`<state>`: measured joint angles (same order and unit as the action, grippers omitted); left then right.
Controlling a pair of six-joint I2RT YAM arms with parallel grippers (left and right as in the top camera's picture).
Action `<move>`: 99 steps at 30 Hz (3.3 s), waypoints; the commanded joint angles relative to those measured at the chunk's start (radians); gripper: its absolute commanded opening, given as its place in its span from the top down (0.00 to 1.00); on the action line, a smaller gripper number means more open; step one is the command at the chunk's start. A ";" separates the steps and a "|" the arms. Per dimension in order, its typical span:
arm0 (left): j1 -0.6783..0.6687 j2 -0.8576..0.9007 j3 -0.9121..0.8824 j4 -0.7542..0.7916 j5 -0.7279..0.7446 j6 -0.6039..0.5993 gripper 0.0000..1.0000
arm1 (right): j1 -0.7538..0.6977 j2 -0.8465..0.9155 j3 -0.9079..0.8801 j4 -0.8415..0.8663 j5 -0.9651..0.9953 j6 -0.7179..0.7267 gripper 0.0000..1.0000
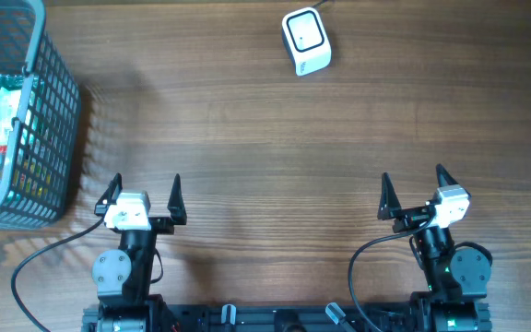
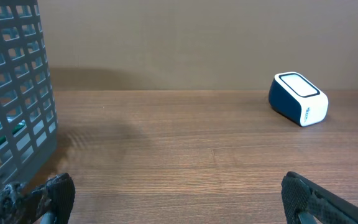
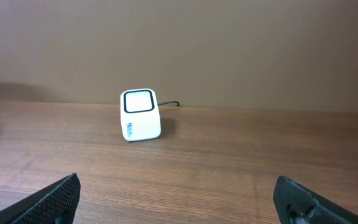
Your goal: Scan the item barcode
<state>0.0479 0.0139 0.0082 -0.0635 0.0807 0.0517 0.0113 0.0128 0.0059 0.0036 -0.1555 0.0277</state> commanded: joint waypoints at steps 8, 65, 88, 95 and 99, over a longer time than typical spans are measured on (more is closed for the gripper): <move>-0.013 0.004 -0.002 -0.005 0.027 0.019 0.00 | -0.002 0.004 -0.001 0.006 0.008 -0.001 0.00; -0.013 0.004 -0.002 -0.005 0.026 0.019 0.00 | -0.002 0.004 -0.001 0.006 0.008 -0.001 0.00; -0.013 0.004 -0.002 -0.005 0.027 0.019 0.00 | -0.002 0.004 -0.001 0.006 0.008 -0.001 0.00; -0.013 0.004 -0.002 0.005 0.022 0.021 0.00 | -0.002 0.004 -0.001 0.006 0.008 -0.001 0.00; -0.013 0.004 0.016 0.110 0.100 0.014 0.00 | -0.002 0.004 -0.001 0.006 0.008 -0.001 0.00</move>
<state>0.0399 0.0177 0.0059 0.0086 0.1085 0.0521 0.0113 0.0139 0.0059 0.0040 -0.1555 0.0277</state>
